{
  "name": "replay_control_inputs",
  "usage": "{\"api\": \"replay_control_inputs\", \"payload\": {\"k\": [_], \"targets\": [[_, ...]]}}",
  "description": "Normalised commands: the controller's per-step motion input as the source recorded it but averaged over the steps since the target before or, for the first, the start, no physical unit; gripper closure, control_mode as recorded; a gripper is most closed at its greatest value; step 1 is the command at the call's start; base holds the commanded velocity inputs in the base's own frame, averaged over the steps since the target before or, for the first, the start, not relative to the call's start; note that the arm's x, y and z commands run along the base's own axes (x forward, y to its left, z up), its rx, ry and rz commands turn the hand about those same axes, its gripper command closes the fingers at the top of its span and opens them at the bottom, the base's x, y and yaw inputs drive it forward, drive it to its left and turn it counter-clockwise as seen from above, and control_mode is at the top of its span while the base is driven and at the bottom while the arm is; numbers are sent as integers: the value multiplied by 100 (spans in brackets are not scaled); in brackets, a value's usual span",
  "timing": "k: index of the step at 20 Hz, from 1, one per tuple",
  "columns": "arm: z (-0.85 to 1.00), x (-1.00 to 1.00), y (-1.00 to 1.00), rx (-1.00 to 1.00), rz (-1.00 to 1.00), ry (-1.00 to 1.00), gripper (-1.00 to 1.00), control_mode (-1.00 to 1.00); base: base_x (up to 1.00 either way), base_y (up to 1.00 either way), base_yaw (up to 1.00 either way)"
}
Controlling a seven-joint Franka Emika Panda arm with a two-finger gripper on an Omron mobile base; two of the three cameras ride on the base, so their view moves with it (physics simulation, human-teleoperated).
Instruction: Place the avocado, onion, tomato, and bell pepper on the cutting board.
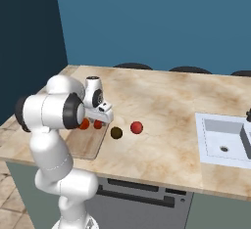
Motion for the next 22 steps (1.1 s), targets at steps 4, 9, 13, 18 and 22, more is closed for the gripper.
{"api": "replay_control_inputs", "payload": {"k": [4, 9, 13, 18, 22], "targets": [[13, -3, -1, 0, 5, 0, -100, -100, 0, 0, 0], [26, -4, -3, 0, 6, -3, -100, -100, 0, 0, 0], [35, -7, -13, 0, 3, -6, -100, -100, 0, 0, 0], [29, -11, -28, 0, 3, -6, -100, -100, 0, 0, 0], [18, -13, -38, 0, 4, -2, -100, -100, 0, 0, 0]]}}
